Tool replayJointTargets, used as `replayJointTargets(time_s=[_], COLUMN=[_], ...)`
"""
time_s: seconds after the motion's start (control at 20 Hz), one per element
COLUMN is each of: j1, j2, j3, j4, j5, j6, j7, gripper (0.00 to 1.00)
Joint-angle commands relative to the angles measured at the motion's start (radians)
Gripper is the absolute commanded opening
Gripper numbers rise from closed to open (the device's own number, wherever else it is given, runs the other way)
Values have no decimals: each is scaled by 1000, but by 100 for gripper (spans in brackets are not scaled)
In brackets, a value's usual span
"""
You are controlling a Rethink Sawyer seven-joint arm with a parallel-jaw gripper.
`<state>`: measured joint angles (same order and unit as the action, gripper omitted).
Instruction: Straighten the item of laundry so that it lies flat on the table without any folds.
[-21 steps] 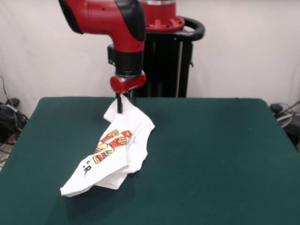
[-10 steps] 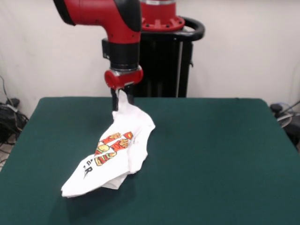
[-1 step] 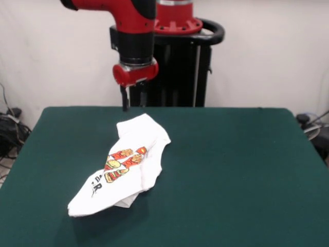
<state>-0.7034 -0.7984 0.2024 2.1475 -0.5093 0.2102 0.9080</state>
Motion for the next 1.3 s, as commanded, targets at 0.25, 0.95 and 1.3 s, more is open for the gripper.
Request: replayJointTargets(time_s=[0.25,0.95,1.3], j1=[-8,51,140], j2=[-111,-125,-89], j3=[194,237,165], j4=[-42,-188,-268], j5=[133,195,184], j6=[178,344,306], j7=[92,62,181], gripper=[100,100,100])
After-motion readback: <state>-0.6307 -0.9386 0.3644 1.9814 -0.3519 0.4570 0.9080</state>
